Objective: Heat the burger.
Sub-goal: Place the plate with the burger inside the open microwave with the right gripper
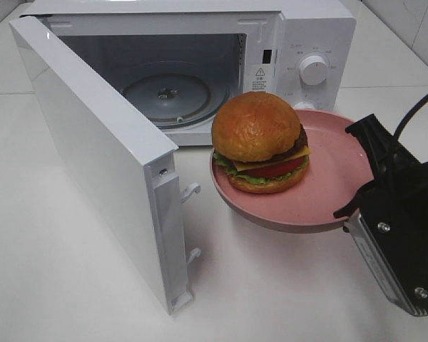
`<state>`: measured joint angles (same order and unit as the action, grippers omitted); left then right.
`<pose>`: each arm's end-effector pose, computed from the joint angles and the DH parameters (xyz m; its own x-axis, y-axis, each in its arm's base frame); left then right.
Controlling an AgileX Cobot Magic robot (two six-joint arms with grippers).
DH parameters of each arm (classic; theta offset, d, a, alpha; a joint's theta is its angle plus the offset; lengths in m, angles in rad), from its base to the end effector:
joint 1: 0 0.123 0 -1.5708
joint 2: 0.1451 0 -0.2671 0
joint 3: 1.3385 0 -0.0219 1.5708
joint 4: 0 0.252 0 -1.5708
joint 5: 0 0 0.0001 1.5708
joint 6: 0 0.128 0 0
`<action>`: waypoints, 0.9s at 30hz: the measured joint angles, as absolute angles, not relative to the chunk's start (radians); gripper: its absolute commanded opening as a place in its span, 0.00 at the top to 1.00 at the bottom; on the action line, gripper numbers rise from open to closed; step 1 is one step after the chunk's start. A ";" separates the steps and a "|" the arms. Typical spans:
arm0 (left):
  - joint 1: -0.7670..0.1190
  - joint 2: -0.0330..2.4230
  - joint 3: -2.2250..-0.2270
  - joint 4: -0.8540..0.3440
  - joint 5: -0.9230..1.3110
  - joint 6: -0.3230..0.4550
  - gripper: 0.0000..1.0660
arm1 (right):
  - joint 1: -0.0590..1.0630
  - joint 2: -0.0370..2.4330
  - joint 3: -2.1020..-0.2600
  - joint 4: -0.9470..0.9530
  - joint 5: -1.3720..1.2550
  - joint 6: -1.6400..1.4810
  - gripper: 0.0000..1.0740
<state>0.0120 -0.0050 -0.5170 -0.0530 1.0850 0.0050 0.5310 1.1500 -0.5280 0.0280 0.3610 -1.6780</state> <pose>0.0434 -0.0055 0.2639 -0.4580 -0.0252 -0.8886 0.0206 0.9990 -0.0390 0.2022 0.1202 0.1704 0.5645 -0.8243 0.0429 -0.6295 -0.4635 -0.6236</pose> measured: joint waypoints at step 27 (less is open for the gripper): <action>0.012 -0.005 -0.517 -0.053 1.085 0.000 0.16 | 0.528 1.304 -0.603 0.104 0.209 -1.772 0.97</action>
